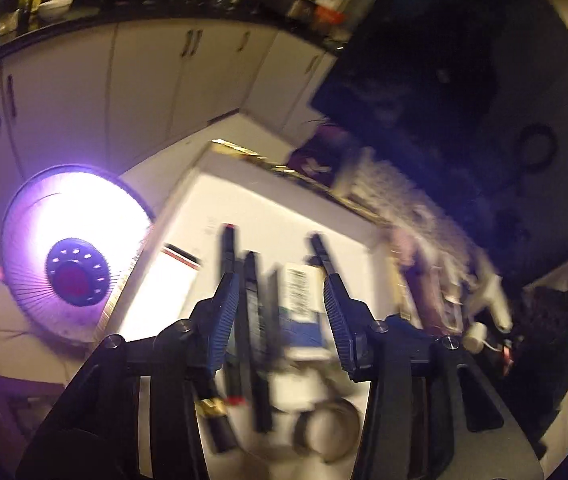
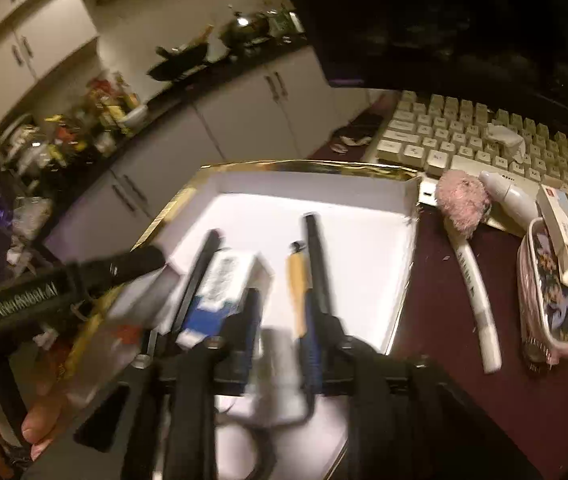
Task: Organize objects
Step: 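Move both open tools back over the desk, then grasp the clear cartoon pouch with the right tool while the left tool grasps the white pen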
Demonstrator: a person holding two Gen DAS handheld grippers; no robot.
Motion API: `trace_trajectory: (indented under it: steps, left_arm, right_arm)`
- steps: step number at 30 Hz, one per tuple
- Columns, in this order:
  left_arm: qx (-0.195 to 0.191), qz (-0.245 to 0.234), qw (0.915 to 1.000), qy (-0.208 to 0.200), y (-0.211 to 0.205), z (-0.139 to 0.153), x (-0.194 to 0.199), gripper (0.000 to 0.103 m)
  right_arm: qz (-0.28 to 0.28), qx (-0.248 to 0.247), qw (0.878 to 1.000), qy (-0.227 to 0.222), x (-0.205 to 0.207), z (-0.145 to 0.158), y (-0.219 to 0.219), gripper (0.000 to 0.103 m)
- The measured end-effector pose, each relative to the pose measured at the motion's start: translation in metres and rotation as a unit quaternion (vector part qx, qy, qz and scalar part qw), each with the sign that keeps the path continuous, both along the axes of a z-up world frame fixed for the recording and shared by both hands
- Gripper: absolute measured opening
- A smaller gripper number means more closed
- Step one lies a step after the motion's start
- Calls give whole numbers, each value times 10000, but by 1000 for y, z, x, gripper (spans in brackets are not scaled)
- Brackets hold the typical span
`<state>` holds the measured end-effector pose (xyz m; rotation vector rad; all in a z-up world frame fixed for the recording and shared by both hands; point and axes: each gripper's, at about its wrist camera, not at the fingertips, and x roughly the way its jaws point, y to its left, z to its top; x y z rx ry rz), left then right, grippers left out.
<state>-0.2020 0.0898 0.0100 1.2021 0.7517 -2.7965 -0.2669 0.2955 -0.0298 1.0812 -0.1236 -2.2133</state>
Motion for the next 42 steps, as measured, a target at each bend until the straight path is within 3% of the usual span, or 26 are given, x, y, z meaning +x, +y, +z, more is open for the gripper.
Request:
trace_trajectory:
  steps: [1,3,6,9,16,20,23,31,36,42]
  left_arm:
    - [20,-63,10000,55,5,2,4,43]
    - [140,-236,9996,116,19,1,11,43]
    - [241,-537,9982,74,43,-3,14,43]
    - [323,-757,9966,86,64,-2,16,43]
    - [226,-1250,9919,60,107,-1,20,43]
    - [287,-1271,9915,18,110,-2,20,43]
    - [350,-1202,9921,-13,109,-4,20,43]
    - [378,-1252,9914,-65,109,-8,21,43]
    - [421,-1296,9905,-182,112,-14,19,43]
    - [422,-1304,9904,-201,113,-16,18,43]
  right_arm:
    - [6,-84,9999,74,9,3,6,51]
    - [-52,-136,9997,214,22,7,20,58]
    - [-328,-81,9983,476,34,12,51,60]
    - [-943,217,9931,661,33,16,87,64]
    - [-1941,796,9761,576,-13,2,136,65]
    - [-2093,1067,9717,260,-35,-13,131,65]
    - [-2120,1349,9673,333,-42,-19,126,65]
    - [-2097,1530,9643,515,-42,-22,129,69]
    - [-2182,1346,9646,626,-42,-20,134,71]
    - [-1988,1203,9724,222,-52,-34,135,75]
